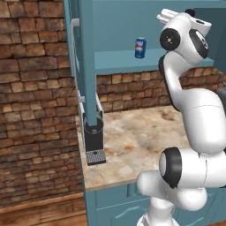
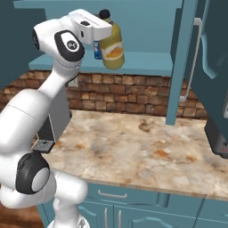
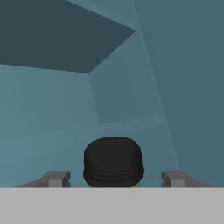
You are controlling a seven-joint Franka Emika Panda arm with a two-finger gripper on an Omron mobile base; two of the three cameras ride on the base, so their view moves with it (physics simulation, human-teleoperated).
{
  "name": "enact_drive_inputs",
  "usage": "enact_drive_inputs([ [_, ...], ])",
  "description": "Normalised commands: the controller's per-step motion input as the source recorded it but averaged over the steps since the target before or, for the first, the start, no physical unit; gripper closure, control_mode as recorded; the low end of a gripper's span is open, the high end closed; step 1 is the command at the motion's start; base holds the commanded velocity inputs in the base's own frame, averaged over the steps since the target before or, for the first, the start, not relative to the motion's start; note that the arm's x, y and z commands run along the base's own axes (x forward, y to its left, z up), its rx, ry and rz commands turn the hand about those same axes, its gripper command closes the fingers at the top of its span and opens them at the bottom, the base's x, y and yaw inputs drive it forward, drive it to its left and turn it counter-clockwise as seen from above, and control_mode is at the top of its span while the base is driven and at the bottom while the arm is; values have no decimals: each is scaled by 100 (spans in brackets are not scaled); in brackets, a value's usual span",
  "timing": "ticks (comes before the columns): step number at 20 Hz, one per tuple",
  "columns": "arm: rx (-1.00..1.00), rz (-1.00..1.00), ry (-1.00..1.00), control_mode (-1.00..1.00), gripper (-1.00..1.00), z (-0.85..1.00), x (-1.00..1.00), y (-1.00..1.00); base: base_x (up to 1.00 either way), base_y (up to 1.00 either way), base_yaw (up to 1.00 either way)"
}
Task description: Sort all alcoholic drinks to one cabinet, and non-alcoholic drinks to the other.
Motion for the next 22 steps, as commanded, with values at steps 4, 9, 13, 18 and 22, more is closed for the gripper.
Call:
enact_drive_inputs([
  [4,0,4,0,-100,100,0,20,0,0,0,0],
  [9,0,5,-1,-100,100,0,14,0,0,0,0],
  [13,0,5,0,-100,100,-6,17,0,0,0,0],
  [18,0,6,0,-100,100,-18,15,-1,0,0,0],
  [22,0,6,0,-100,100,-18,16,0,0,0,0],
])
